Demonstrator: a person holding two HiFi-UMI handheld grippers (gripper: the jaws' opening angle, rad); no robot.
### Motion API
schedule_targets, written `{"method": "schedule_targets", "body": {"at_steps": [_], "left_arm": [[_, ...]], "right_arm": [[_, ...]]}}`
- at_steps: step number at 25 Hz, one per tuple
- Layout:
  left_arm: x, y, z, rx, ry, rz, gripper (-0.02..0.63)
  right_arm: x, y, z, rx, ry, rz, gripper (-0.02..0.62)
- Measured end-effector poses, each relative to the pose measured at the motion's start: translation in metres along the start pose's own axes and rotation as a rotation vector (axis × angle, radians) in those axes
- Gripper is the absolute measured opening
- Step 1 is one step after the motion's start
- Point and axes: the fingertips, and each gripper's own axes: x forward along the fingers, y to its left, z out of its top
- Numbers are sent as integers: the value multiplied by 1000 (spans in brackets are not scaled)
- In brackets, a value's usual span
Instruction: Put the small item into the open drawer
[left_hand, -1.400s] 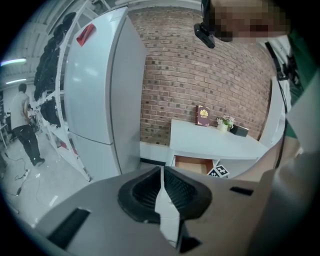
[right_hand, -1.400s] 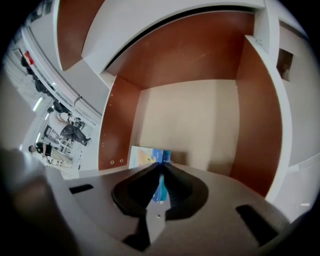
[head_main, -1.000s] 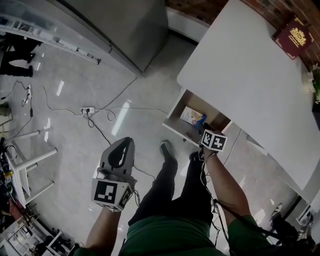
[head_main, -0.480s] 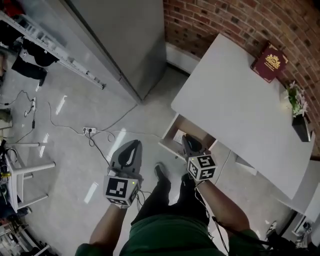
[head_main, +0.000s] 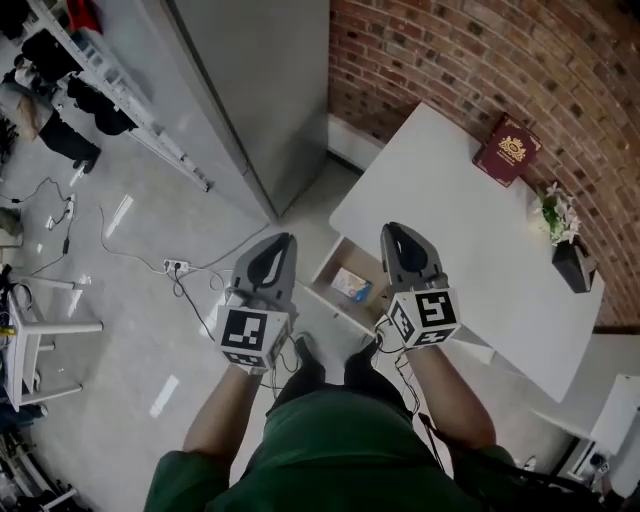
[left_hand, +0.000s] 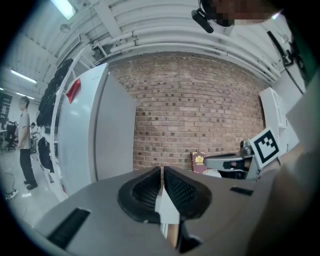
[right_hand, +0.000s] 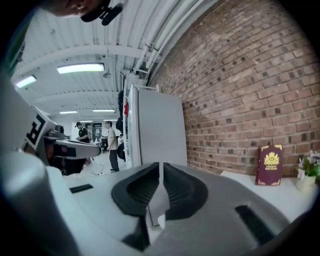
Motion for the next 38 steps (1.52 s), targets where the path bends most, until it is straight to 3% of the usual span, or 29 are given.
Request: {"method": "schedule_targets", "body": {"at_steps": [6, 15, 22, 38], "left_arm": [[5, -23, 40, -1, -62, -17, 14], [17, -47, 98, 39, -147, -16, 14], [29, -63, 99, 30, -135, -17, 14], [58, -77, 43, -1, 19, 9, 14]], "right_arm": [[-21, -8, 81, -98, -146, -11, 6], [-37, -21, 130, -152, -225, 12, 3], [-40, -31, 120, -145, -202, 49, 3], [-19, -72, 68, -37, -104, 86, 3]]}}
